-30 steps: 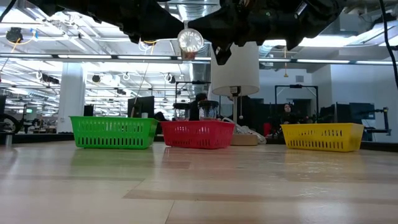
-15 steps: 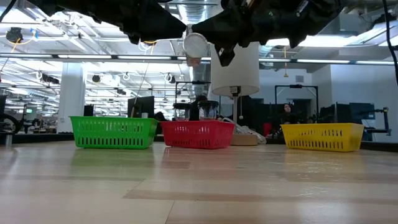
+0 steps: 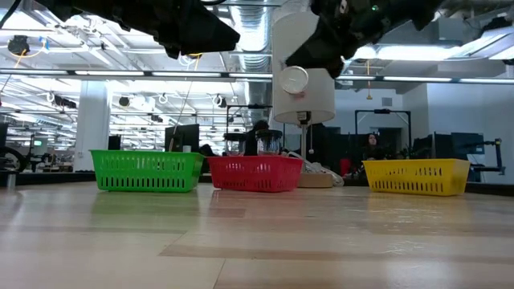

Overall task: Pick & Place Office items
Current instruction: Put the white watch into the yellow bin

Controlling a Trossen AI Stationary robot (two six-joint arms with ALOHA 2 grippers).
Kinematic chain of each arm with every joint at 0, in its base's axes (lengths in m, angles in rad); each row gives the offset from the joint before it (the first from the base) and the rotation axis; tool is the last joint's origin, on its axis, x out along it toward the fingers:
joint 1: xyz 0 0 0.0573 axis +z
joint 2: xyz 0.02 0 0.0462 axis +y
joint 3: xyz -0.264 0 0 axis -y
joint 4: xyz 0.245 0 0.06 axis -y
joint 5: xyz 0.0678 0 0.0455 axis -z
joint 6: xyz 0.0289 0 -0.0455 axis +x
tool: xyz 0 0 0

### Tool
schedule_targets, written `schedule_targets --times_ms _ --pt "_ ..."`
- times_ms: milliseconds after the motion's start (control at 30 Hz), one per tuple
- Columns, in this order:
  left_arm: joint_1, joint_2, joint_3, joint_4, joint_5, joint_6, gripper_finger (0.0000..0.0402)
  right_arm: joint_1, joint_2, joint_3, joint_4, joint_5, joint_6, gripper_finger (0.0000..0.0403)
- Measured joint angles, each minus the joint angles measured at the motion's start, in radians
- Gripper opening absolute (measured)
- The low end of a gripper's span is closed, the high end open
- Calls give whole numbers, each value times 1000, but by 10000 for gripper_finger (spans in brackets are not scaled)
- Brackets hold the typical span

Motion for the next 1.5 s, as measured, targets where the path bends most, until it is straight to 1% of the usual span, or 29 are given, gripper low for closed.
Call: schedule_targets --times_ms 100,200,400,567,667,867,1067,1167,1267,1500 --pt "0 0 0 0 0 0 140 13 -37 0 -81 57 0 8" --pt "0 0 0 -1 0 0 140 27 -74 0 -152 83 8 8" --pt "0 0 0 -1 0 -31 140 55 -137 0 -299 172 78 8" --pt "0 0 0 -1 0 -34 140 65 -170 -19 -411 308 142 8" --pt "0 0 0 -1 0 -34 140 58 -171 -27 -470 357 193 8" --pt "0 0 0 -1 0 -34 140 22 -171 -55 -620 410 320 15" --pt "0 0 0 -1 0 -34 140 16 -222 -55 -757 528 448 24" --pt "0 0 0 -5 0 -34 140 40 -259 -57 -801 593 488 20" --pt "0 0 0 -7 0 -34 140 66 -303 -90 -808 657 509 14" --pt "0 0 0 -8 0 -34 140 59 -428 -195 -812 673 554 13"
